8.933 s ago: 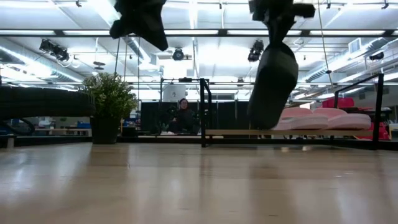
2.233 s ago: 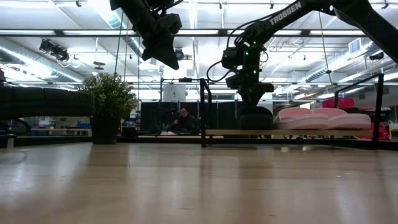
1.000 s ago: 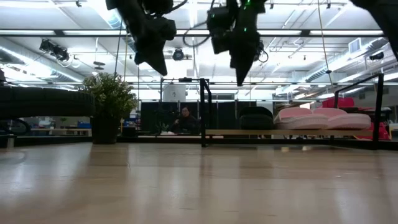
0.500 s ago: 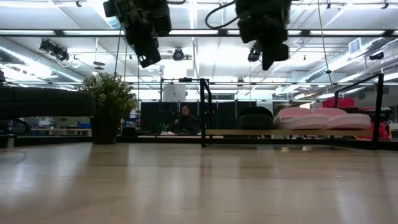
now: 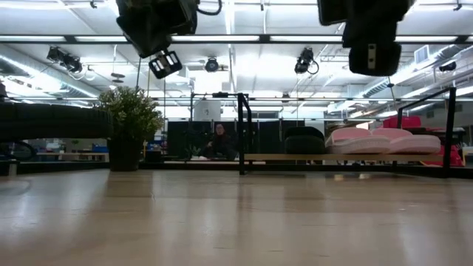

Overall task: Pick and place slides into the shelf
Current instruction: Put the black slide on the shelf

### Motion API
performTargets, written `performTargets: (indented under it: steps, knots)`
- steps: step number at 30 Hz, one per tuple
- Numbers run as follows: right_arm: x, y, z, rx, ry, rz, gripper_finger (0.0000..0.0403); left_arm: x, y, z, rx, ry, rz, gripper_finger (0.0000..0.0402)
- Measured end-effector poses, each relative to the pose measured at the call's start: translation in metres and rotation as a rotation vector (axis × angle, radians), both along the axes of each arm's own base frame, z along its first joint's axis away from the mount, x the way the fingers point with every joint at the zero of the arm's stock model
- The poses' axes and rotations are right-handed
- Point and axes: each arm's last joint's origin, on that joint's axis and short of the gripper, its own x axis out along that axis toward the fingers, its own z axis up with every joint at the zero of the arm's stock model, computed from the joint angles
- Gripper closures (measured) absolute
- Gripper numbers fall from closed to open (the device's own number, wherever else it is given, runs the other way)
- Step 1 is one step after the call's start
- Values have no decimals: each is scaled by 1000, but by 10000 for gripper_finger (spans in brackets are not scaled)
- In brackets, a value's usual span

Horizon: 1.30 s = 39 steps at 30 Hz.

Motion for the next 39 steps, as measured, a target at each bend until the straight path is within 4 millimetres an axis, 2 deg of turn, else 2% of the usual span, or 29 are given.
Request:
performTargets:
  steps: [4, 7, 11, 15, 23, 29, 34, 39]
  knots:
    - [-2, 28, -11, -34, -56, -33, 362, 13, -16, -14, 34, 56, -71, 387]
    - [-3, 43, -18, -104, -62, -46, 360, 21, -30, -26, 123, 58, -192, 396]
    - [-3, 56, -26, -172, -62, -55, 359, 28, -48, -37, 230, 62, -325, 388]
    - [-4, 67, -35, -209, -49, -40, 359, 30, -58, -40, 308, 96, -328, 381]
    - [-5, 88, -45, -221, -59, 5, 359, 31, -55, -40, 293, 137, -244, 381]
    - [-3, 90, -46, -208, -72, -19, 359, 30, -45, -40, 251, 124, -249, 335]
    - [-3, 89, -46, -199, -70, -46, 359, 32, -38, -49, 223, 156, -253, 293]
    - [-1, 90, -44, -177, -91, -58, 359, 36, -34, -63, 171, 215, -251, 268]
